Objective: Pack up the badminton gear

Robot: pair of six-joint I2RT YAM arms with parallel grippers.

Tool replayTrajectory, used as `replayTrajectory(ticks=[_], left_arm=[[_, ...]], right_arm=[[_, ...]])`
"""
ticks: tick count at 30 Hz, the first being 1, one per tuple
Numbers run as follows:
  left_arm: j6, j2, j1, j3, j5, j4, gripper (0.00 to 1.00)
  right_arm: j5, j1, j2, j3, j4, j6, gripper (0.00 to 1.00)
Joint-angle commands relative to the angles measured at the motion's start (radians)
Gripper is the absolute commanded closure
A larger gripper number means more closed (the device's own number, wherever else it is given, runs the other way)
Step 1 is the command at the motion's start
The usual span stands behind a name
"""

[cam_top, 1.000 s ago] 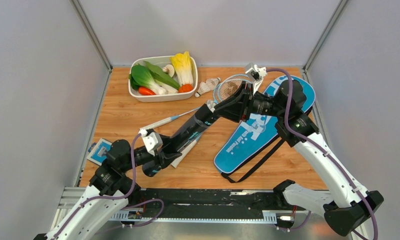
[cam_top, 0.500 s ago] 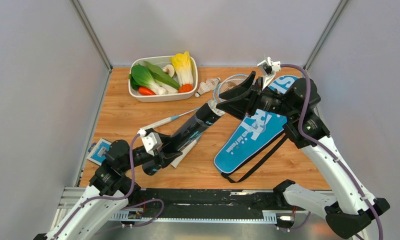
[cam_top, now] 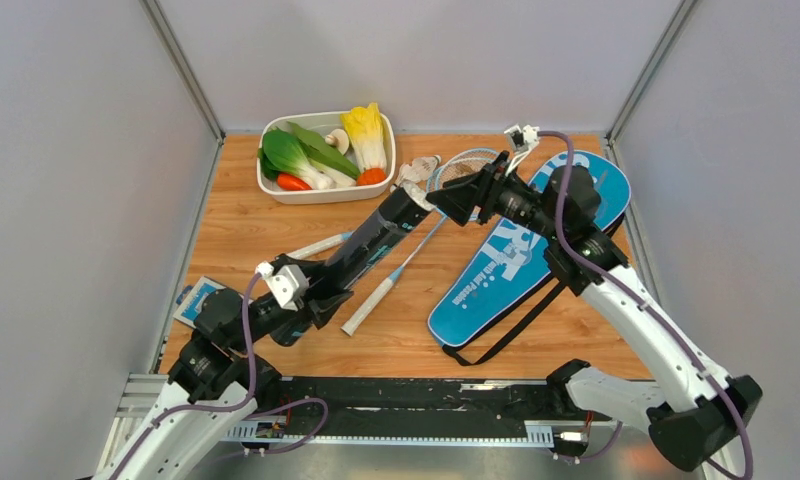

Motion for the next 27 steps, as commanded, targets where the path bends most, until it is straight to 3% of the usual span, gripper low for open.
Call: replayTrajectory(ticks=[1,8,12,16,22,27], left_arm=[[0.067,-0.028,-0.002,0.119,-0.146,0.094,0.72],[0.056,-0.031,-0.002,0.28,-0.251,0.086,0.72],[0.055,-0.056,-0.002,0.326,-0.262,0.107,0.72],[0.092,-0.053,-0.002,0.346,-0.313,0.031,0.72],[0.081,-0.084,-0.002,0.277,-0.362,-0.03,0.73],[0.053,-0.108,-0.002,0.316,-0.333,0.021,0.73]], right_arm=[[0.079,0.009,0.127,-0.094,0.154,0.128,0.33],[0.437,0.186,0.481,0.014,0.089,0.078,0.31],[0.359,0.221,0.631,0.062,0.155,0.154,0.31],[0.275,0.221,0.585,0.025,0.251,0.144,0.3],[0.364,0.224,0.403,0.011,0.236,0.062,0.21],[0.437,0.277,0.556,0.103,0.146,0.035,0.2]])
